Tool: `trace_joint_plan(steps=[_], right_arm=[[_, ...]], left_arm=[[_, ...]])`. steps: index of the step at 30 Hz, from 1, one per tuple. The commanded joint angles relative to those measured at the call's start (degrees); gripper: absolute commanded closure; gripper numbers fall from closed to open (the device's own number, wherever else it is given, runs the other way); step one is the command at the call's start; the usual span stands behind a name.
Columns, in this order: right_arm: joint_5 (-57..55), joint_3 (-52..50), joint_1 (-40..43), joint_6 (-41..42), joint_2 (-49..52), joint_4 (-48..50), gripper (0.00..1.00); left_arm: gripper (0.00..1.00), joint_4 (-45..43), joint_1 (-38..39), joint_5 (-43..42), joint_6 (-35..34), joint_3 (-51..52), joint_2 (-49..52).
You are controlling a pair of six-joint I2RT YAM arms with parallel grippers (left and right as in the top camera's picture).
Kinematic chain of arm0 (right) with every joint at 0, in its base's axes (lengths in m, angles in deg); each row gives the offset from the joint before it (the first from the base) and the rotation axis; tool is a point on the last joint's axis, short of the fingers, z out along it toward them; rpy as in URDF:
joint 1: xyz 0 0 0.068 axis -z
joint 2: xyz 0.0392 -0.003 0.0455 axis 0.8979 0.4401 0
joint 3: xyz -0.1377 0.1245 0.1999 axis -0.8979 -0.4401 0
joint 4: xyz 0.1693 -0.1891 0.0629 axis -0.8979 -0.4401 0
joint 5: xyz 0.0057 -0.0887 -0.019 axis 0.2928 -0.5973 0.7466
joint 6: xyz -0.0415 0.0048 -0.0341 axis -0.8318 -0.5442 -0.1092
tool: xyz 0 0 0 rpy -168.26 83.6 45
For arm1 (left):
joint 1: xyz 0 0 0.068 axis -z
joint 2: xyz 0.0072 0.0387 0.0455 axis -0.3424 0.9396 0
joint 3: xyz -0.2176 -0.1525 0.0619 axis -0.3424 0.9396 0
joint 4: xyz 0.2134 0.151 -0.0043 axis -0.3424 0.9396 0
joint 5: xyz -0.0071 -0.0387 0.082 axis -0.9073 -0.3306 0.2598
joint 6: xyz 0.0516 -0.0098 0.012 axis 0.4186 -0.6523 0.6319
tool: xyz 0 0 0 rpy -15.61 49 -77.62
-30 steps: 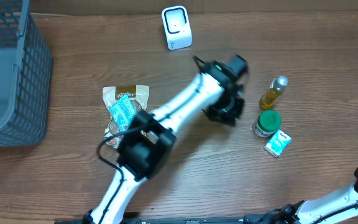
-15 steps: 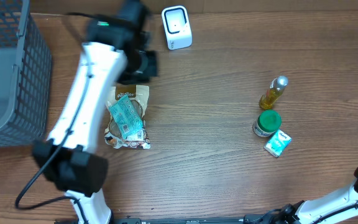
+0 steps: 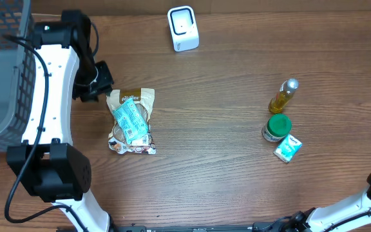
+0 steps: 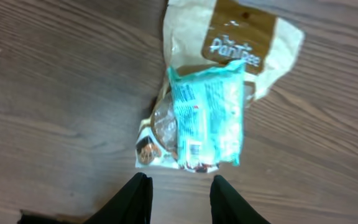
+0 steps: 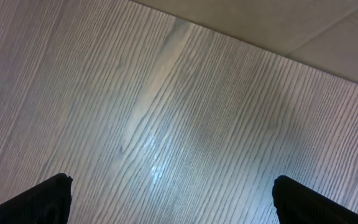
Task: Scan the item barcode
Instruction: 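Move the left gripper left over the mint-green wrapped packet, then grasp the mint-green packet from the PanTree bag with the left gripper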
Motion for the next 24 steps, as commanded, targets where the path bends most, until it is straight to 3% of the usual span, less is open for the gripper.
trace_joint_plan(steps=[1,8,18,20,24], right_arm=[[-0.4,0.5,0.0,0.0,-0.8,0.2,0.00],[-0.4,0.5,0.0,0.0,-0.8,0.2,0.00],[-0.4,0.5,0.0,0.0,-0.8,0.2,0.00],[-0.4,0.5,0.0,0.0,-0.8,0.2,0.00],[-0.4,0.5,0.0,0.0,-0.8,0.2,0.00]], left_arm=[[0.66,-2.3,0.6,-1.1,-0.4,5.4,0.2],[0.64,-9.4,1.0,-6.4,-0.4,13.9,0.2],[0.68,-12.7,1.0,-13.6,-3.0,14.7,0.2],[0.59,-13.4,1.0,-17.1,-3.0,14.7,0.2],[0.65,-15.1,1.0,-23.1,-3.0,14.7,0.2]])
